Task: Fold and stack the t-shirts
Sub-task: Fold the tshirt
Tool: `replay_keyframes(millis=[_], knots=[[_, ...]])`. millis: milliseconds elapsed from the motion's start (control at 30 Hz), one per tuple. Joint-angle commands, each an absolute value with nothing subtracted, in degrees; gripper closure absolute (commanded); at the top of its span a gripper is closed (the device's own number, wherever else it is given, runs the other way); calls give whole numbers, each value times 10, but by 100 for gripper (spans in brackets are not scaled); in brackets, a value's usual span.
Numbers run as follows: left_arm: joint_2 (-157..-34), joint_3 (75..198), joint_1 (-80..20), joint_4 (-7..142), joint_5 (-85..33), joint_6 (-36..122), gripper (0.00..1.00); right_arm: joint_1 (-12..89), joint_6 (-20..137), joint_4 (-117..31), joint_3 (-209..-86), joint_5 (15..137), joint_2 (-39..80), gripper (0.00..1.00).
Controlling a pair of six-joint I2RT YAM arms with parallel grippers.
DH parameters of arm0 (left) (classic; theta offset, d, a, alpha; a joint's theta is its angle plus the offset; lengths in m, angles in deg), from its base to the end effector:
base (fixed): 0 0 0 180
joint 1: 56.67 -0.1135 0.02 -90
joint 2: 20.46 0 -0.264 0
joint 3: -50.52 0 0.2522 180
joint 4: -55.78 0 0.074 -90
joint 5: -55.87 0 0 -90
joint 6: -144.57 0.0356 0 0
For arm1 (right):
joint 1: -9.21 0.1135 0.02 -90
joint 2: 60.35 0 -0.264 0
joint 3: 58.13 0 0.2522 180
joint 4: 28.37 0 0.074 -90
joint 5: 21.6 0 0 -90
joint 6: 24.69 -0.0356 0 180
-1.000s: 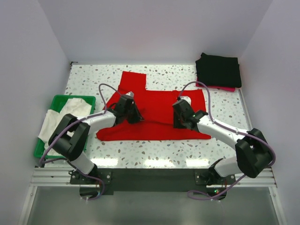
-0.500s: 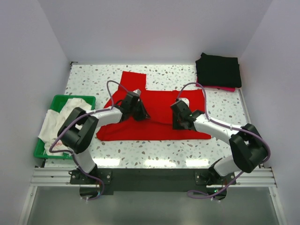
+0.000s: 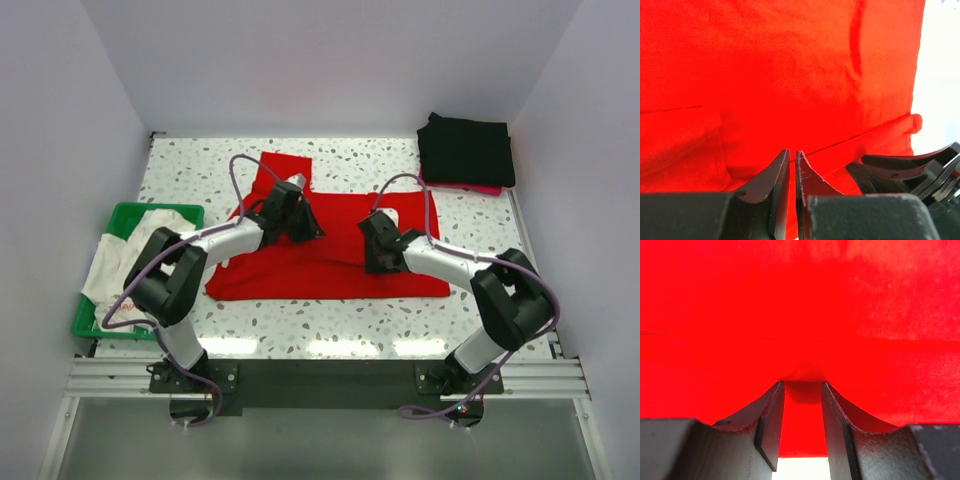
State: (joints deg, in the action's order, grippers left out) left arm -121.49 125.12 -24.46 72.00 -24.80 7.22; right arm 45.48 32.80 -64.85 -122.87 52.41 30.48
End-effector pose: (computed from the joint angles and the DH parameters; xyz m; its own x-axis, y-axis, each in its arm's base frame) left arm 0.3156 -0.2056 0.1864 -0.8494 -0.3227 -0.4175 0.0031 0.7882 -0.6154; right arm 0.2478 0.1697 0.1705 -0.8541 0.0141 -0.5199 -0.0087 0.9991 0.0414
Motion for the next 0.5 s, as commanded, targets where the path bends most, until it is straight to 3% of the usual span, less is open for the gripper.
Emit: replay_keyframes(millis=[0,467], knots=[[-1181,1269,-251,738,-259,93,86,434,335,-640,-1262,497,319,60],[-1132,1260,-268,767,-267,106,85,374,368,-645,-1340,491,379,60]])
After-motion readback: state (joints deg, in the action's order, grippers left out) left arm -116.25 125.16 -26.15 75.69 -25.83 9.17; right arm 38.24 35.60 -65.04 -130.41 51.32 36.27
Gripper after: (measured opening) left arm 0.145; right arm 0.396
